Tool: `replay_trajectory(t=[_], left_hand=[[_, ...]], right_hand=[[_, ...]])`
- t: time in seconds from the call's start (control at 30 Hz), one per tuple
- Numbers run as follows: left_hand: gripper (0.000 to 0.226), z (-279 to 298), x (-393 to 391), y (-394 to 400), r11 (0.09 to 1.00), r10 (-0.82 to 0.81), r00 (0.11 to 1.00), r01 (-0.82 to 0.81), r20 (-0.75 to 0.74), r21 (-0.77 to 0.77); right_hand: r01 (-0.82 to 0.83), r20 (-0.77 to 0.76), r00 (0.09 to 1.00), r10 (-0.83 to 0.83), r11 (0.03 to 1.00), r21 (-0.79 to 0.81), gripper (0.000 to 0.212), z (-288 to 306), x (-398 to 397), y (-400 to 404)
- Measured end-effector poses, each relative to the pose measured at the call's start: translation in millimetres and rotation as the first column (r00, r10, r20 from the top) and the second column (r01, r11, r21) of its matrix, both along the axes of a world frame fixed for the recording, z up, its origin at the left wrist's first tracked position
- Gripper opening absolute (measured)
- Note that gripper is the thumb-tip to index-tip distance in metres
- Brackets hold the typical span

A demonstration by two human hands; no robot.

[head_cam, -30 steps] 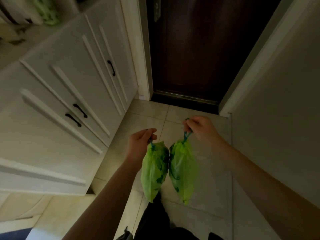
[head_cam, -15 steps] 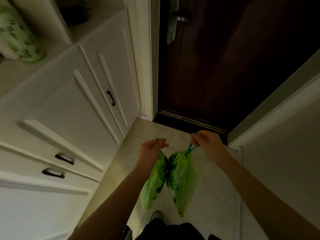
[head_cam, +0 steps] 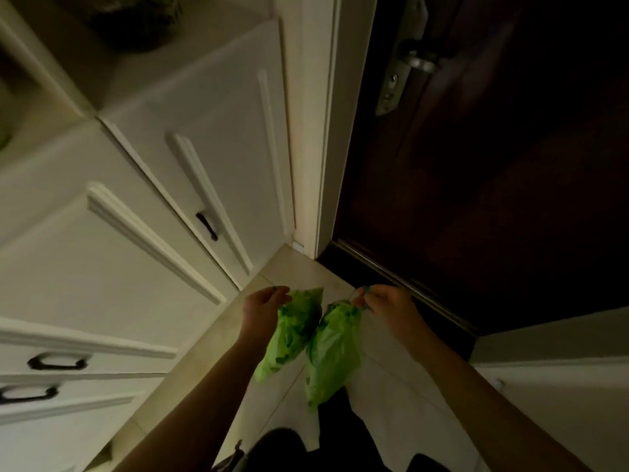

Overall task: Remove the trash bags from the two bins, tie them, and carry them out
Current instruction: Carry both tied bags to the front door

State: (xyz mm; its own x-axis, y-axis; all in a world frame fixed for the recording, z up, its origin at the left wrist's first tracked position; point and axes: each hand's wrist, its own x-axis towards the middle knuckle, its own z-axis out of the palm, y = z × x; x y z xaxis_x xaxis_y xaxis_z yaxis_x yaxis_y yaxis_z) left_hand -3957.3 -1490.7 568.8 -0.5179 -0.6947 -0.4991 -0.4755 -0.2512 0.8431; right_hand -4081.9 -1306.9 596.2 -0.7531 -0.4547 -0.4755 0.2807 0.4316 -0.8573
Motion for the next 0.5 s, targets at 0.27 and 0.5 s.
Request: replay_trajectory(t=[0.27,0.5], left_hand=[[0.018,-30,-90,-31,0.997,0.080,0.993,-0.080,0.089,-0.005],[0.016,-65,-149,-56,0.988,0.125,0.979,-0.137,0.159,0.067]], right_hand=[[0.180,0.224,0.957,-0.183,0.983,0.033,0.028,-26,-112,-30],[0.411,0.374,0.817,-0.438,0.899,0.152,0.021,-72,-185,-45]])
